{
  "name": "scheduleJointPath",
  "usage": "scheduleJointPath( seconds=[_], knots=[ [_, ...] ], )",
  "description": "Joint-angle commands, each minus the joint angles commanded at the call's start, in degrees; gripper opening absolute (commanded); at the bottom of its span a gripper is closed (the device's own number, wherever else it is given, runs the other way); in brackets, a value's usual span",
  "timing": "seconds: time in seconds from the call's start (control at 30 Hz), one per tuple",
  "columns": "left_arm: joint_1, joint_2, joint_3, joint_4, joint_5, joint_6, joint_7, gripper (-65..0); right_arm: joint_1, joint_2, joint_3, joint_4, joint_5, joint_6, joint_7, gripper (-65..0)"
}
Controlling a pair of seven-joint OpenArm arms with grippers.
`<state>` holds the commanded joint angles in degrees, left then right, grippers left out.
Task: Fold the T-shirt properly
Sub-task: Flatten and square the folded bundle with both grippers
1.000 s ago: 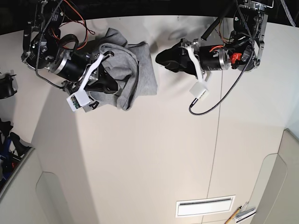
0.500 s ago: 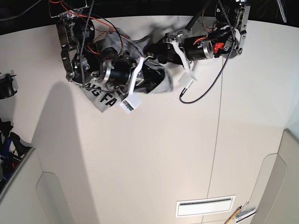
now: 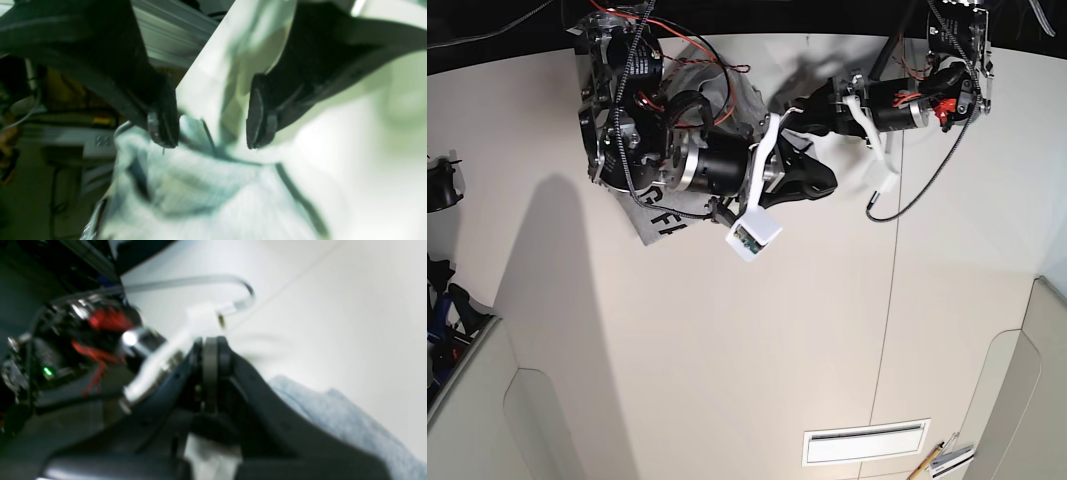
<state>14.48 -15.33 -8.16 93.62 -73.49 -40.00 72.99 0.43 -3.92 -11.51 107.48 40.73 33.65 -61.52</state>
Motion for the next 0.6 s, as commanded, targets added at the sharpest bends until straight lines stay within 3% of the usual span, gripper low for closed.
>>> scheduleJointPath(
  seconds=[0.1, 0.2, 0.23, 0.3, 0.4, 0.5, 0.6],
  knots=[
    [0.52, -0.46, -3.3, 1.05, -2.62, 0.0, 2.25, -29.2, 0.04, 2.23, 3.21, 1.18, -0.28, 0.0, 0.09, -65.0],
    [2.12, -1.57, -4.68, 4.15, -5.81, 0.0, 2.54, -31.0, 0.07, 3.78, 8.55, 1.14, -5.11, 0.0, 2.6, -65.0],
    [2.8, -1.7, -4.66, 6.14, -6.32, 0.0, 2.6, -35.7, 0.13, 4.24, 10.49, 1.09, -6.71, -0.02, 4.44, -65.0],
    [3.82, -1.64, -4.37, 11.39, -6.67, 0.0, 2.47, -52.2, 0.92, 5.25, 14.27, 0.74, -7.78, -0.04, 6.23, -65.0],
    [4.66, -1.33, -2.12, 20.0, -6.45, 0.0, 1.79, -60.6, 3.43, 6.88, 17.9, -1.44, -7.76, -0.04, 6.49, -65.0],
    [4.7, 1.05, 3.54, 24.06, -2.4, 0.0, 0.92, -62.3, 6.54, 8.81, 18.58, -6.1, -7.74, -0.02, 7.78, -65.0],
    [4.72, 3.23, 11.47, 23.17, 7.04, 0.0, -4.04, -64.8, 10.93, 8.98, 18.49, -12.44, -7.72, -0.02, 7.96, -65.0]
  ],
)
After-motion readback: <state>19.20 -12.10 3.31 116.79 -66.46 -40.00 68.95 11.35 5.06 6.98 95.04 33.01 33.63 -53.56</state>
